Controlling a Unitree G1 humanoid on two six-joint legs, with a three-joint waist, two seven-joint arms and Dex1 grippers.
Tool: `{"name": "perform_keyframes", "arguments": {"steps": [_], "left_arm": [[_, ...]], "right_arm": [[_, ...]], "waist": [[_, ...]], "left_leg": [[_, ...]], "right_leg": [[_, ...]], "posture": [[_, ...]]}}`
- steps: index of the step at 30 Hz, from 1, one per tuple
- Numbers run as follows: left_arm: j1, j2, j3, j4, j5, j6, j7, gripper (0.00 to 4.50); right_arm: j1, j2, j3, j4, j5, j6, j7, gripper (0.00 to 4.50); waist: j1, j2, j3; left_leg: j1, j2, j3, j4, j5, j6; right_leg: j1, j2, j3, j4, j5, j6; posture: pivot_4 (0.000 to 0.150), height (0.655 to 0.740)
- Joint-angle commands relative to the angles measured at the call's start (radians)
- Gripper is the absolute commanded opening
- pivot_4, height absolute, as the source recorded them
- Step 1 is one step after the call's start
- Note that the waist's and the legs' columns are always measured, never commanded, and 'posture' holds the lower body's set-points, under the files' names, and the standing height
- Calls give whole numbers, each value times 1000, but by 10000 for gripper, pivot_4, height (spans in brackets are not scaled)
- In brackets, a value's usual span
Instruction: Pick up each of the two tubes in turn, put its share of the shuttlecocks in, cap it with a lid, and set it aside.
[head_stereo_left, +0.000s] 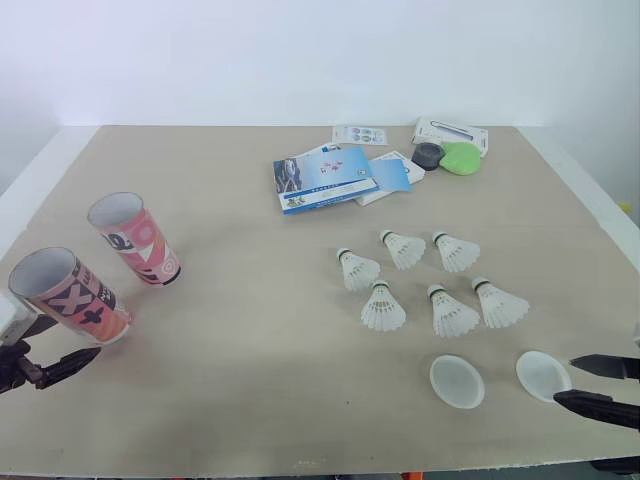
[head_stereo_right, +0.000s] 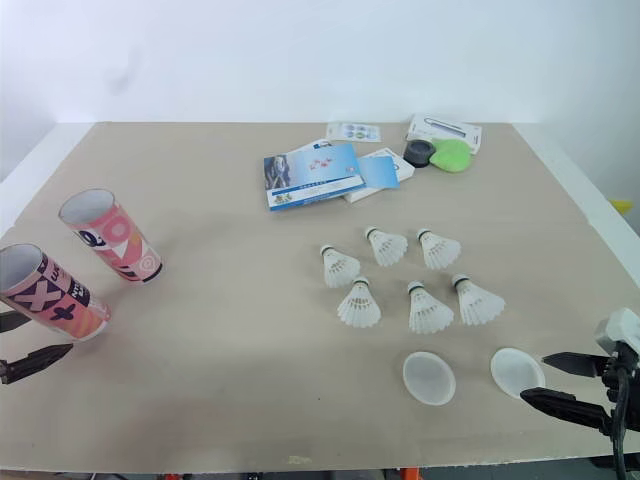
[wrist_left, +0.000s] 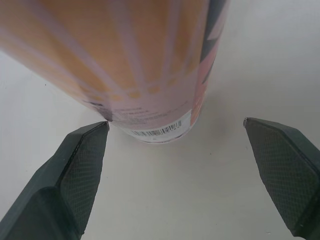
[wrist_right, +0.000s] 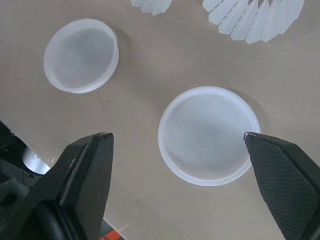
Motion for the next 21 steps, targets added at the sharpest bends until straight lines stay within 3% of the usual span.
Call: {"name": "perform_keyframes", "arguments": {"steps": [1,21], "left_arm": [[-15,17,14,-22,-23,23,-10,45000],[3,11,52,-38,-48,69,-25,45000]], "right_arm": [[-12,3,-16,22,-2,-27,11,44626],[-52,-3,36,130,-18,-124,35,44626]], "waist": [[0,0,0],[0,0,0]], "left_leg": [[0,0,0,0,0,0],[2,0,2,1,0,0]], "right_leg": [[0,0,0,0,0,0],[1,0,1,1,0,0]], "posture": [[1500,7400],[1500,7400]]}}
